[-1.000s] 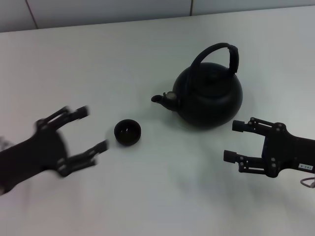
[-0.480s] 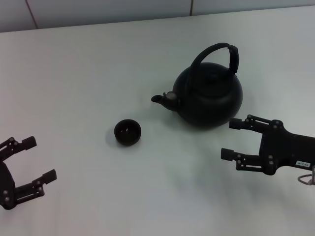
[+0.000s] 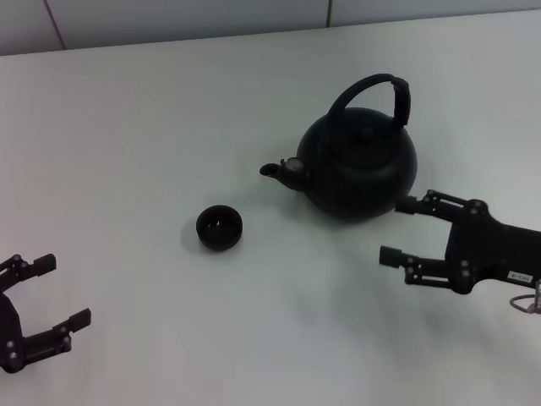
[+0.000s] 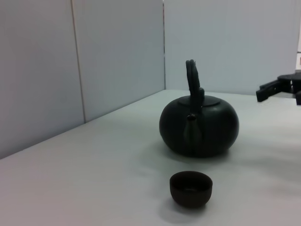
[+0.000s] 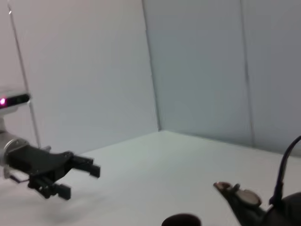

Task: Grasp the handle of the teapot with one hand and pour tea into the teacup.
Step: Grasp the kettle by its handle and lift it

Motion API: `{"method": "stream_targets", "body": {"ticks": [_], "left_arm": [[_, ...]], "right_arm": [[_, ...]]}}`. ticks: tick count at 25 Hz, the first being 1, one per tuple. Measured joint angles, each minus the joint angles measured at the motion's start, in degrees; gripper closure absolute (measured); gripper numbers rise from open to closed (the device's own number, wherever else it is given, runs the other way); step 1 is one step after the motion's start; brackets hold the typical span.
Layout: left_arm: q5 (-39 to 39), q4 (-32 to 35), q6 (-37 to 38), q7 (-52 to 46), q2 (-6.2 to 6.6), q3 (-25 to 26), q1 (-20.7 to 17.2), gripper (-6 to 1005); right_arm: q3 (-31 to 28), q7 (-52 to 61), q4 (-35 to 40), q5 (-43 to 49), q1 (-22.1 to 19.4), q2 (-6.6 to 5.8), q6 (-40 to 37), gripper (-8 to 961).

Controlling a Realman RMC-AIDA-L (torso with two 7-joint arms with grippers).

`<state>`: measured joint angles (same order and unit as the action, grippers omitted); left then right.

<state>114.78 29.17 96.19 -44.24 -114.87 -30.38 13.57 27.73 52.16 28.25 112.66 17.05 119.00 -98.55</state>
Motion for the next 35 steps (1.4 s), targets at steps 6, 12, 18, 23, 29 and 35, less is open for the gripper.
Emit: {"method": "stream_targets", "body": {"ticks": [6, 12, 18, 23, 29, 35], "left_arm": [[-0.36, 0.24, -0.65, 0.39, -0.48, 0.23, 0.01, 139], [-0.51, 0.40, -1.11, 0.43, -1.00, 0.33, 0.36, 139], [-0.59, 0.44, -1.11, 0.45, -1.49, 1.14, 0.40, 139], [-0.62, 0.42, -1.18, 0.47, -1.96, 1.82, 0.14, 139], [-0.62, 0.21, -1.14, 0.47, -2.20, 1.88, -0.09, 140], [-0.62, -0.05, -0.90, 0.47, -2.39, 1.88, -0.44, 140]], "right_arm": [[-5.32, -12.22, -9.40, -10.64, -3.79, 0.05, 0.91, 143], [-16.44, -24.14, -21.75, -17.92, -5.03, 0.24, 7.25, 144], [-18.04, -24.91, -22.72, -18.04, -3.48, 0.16, 10.86, 145], [-17.90, -24.82, -21.83, -17.11, -1.00, -0.09, 12.58, 145], [-17.83, -24.51, -21.10, -16.95, 2.35, 0.00, 16.43, 144], [-15.22, -24.42, -21.10, -16.86, 5.41, -0.02, 19.92, 144]]}}
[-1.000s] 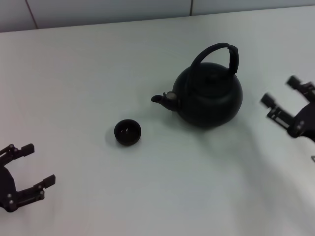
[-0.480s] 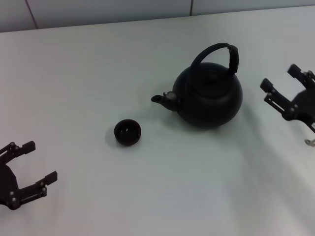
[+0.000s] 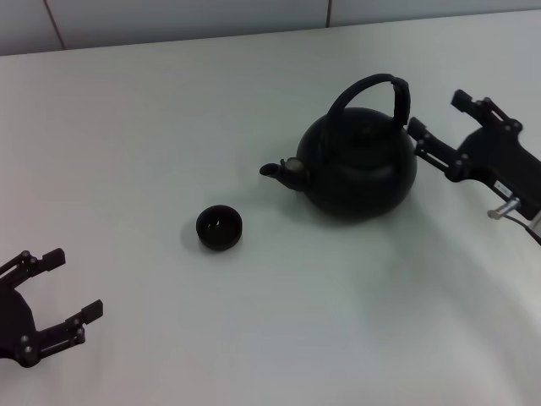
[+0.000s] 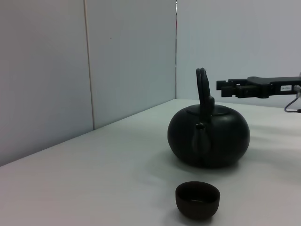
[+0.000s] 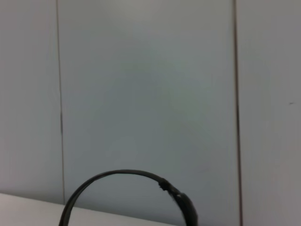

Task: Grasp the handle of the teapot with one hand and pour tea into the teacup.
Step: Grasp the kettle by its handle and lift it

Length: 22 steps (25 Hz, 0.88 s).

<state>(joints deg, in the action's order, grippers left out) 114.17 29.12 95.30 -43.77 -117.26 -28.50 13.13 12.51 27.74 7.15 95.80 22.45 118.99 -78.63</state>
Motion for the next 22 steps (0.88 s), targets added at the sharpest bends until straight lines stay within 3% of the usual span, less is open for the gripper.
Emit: {"method": "stream_targets", "body": {"ticks": [22], "left_arm": [[-0.15, -0.03, 1.34, 0.17, -0.17, 2.48, -0.74, 140]], "right_arm": [[0.32, 0.16, -0.08, 0.01, 4.78, 0.02, 5.79, 190]]}}
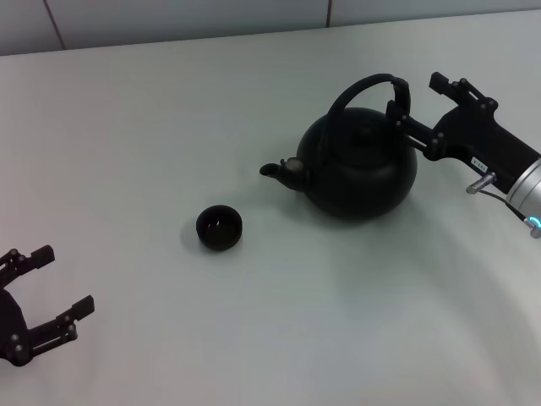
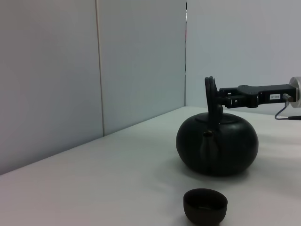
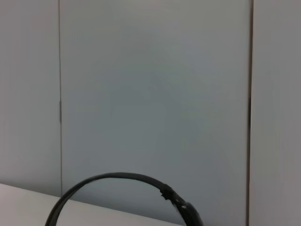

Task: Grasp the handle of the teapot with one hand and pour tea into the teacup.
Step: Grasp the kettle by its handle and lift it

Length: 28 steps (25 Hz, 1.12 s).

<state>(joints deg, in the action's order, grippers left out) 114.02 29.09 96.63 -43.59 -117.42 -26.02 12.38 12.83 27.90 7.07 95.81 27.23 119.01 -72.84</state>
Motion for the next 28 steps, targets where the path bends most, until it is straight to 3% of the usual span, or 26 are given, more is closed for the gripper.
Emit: {"method": "stream_targets", "body": {"ticks": [18, 28], "left_arm": [[-0.03, 0.00, 1.46, 0.62, -0.25, 2.15, -0.60, 140], [-0.03, 0.17, 1.72, 0.62, -0.28, 2.53, -0.70, 139]], "right_arm": [[0.00, -0.50, -0.72, -0.01, 0.65, 0.16, 0.39, 258], [0.91, -0.61, -1.10, -0.01, 0.78, 0.17, 0.43, 683]]}}
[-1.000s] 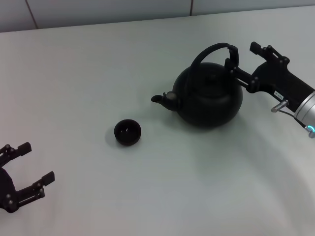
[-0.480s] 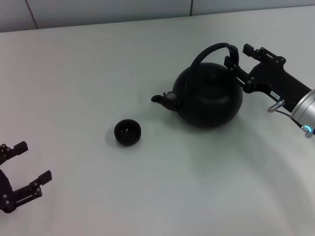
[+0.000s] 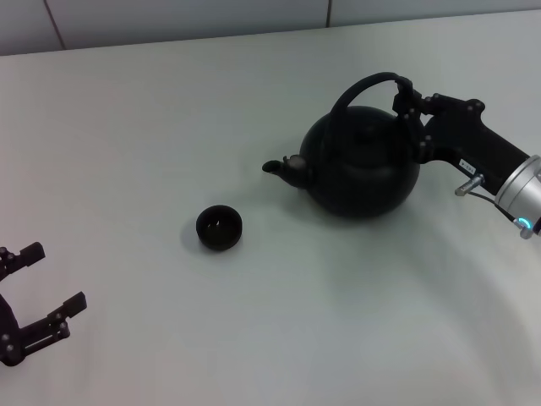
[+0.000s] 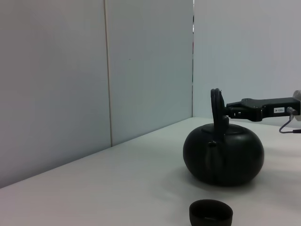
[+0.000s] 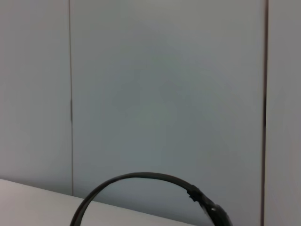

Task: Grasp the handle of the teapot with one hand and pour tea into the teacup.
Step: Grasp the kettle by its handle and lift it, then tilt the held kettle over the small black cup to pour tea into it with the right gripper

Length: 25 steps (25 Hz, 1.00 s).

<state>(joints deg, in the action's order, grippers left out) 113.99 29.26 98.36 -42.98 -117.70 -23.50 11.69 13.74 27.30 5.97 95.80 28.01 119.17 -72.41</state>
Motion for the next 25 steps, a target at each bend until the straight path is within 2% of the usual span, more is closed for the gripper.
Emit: {"method": "stream_targets", "body": {"ticks": [1, 7, 12, 25], "left_arm": [[0.00, 0.00, 0.06, 0.00, 0.00, 0.00, 0.00, 139], [0.00, -0.12, 0.08, 0.00, 0.03, 0.06, -0.04, 139], [0.00, -0.15, 0.15, 0.00, 0.01, 0.09, -0.18, 139], [0.00, -0.17, 0.43, 0.00, -0.06, 0.13, -0.41, 139]], "right_arm": [[0.30, -0.06, 0.00, -0.01, 0.05, 0.00, 0.00, 732], [-0.40, 0.15, 0.00, -0.65, 0.09, 0.00, -0.60, 875], [-2.33, 0.67, 0.44, -1.04, 0.70, -0.08, -2.44, 875], [0.81, 3.15, 1.35, -0.15, 5.12, -0.30, -1.60, 876]]}}
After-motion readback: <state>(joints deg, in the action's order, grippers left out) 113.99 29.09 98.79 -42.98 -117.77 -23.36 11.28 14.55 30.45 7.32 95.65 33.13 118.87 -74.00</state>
